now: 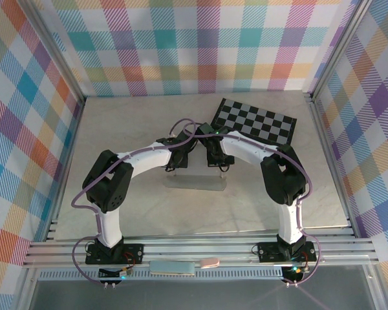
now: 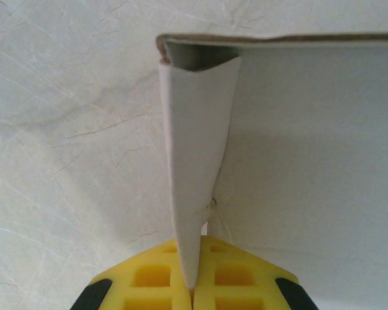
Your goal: Fold the paper box
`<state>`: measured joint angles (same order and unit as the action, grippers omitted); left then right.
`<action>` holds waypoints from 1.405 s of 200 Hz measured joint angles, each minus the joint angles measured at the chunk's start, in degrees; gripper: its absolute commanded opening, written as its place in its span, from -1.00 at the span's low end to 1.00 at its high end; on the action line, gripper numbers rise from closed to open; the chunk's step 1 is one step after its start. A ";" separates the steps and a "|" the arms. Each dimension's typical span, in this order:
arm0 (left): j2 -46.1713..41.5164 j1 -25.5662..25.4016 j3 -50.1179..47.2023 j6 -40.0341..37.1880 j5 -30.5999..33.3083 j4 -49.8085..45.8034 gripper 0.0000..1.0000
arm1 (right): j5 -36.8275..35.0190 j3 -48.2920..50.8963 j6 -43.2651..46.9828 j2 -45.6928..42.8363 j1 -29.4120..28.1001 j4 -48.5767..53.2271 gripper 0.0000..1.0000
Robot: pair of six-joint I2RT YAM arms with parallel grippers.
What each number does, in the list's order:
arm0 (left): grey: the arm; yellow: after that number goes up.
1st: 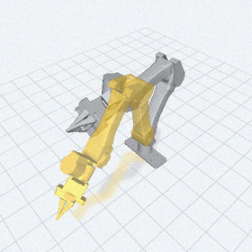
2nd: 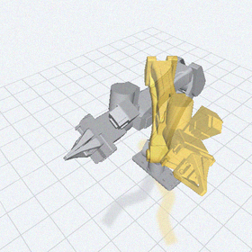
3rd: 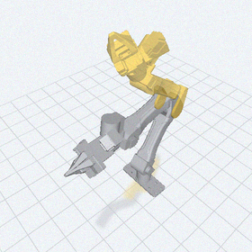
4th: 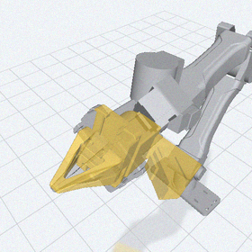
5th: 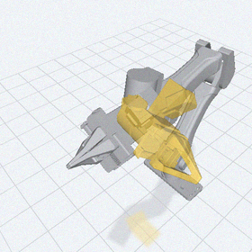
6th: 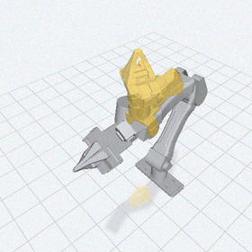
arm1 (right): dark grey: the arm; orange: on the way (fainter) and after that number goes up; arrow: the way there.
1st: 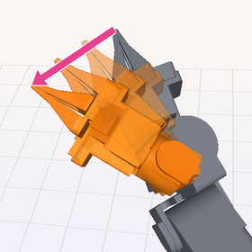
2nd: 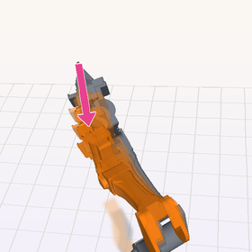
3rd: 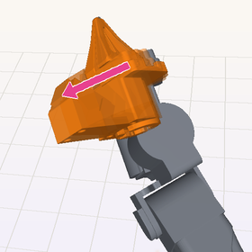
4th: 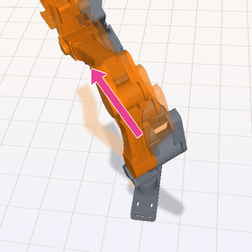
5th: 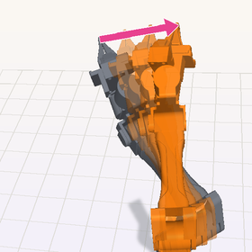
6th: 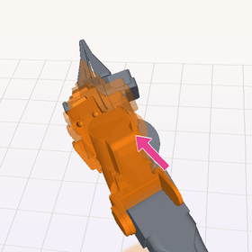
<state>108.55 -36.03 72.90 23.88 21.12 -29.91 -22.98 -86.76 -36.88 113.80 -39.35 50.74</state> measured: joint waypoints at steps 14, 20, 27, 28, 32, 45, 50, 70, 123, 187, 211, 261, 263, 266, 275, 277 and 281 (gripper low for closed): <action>0.00 0.00 -0.02 -0.02 -0.07 0.07 -0.83 | -0.02 0.09 0.00 0.00 0.00 -0.15 -1.00; -0.04 0.00 -0.13 -0.07 -0.13 0.24 -0.74 | -0.04 0.09 0.00 0.00 0.00 -0.15 -1.00; -0.13 0.02 -0.35 -0.20 -0.31 0.50 -0.63 | -0.11 0.11 0.00 0.00 -0.02 -0.11 -1.00; -0.15 0.02 -0.37 -0.22 -0.31 0.52 -0.61 | -0.11 0.11 0.00 0.00 -0.02 -0.11 -1.00; -0.20 0.04 -0.48 -0.37 -0.39 0.59 -0.55 | -0.17 0.13 0.00 0.00 -0.07 -0.02 -1.00; -0.52 0.20 -1.05 -0.66 -0.48 1.14 -0.37 | -0.50 0.28 0.00 0.00 -0.11 0.33 -1.00; -0.72 0.24 -1.29 -0.92 -0.50 1.20 -0.31 | -0.61 0.33 0.00 0.00 -0.11 0.48 -1.00; -2.27 0.48 -2.01 -1.18 -1.18 1.25 -0.06 | -1.38 0.42 0.00 0.00 -0.09 1.14 -1.00; -10.01 4.17 -4.59 -1.18 -9.27 3.10 0.00 | -2.10 0.48 0.02 0.00 -0.09 1.97 -1.00; -9.79 6.97 -6.03 -2.25 -19.19 5.44 -0.12 | -2.10 0.52 0.04 0.00 -0.09 2.27 -1.00; -8.09 6.97 -6.01 -2.51 -20.06 6.08 -0.21 | -2.08 0.52 0.04 0.00 -0.09 2.27 -1.00; -5.64 6.88 -5.42 -3.85 -20.22 6.54 -0.49 | -2.01 0.55 0.04 0.00 -0.09 2.23 -1.00; -5.62 6.84 -5.35 -3.85 -20.17 6.56 -0.51 | -2.03 0.52 0.04 0.00 -0.09 2.25 -1.00; -5.51 6.80 -5.27 -3.85 -20.15 6.51 -0.54 | -2.03 0.55 0.04 0.00 -0.09 2.25 -1.00; -5.29 6.51 -4.98 -4.15 -20.02 6.51 -0.62 | -2.01 0.55 0.04 0.00 -0.09 2.25 -1.00; -5.18 6.47 -4.90 -4.09 -20.00 6.51 -0.65 | -2.01 0.55 0.04 0.00 -0.09 2.23 -1.00; -4.98 6.34 -4.68 -4.24 -19.89 6.47 -0.68 | -2.01 0.55 0.04 0.00 -0.09 2.21 -1.00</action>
<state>103.57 -29.69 68.23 19.64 1.23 -23.44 -24.99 -86.21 -36.84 113.80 -39.44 52.95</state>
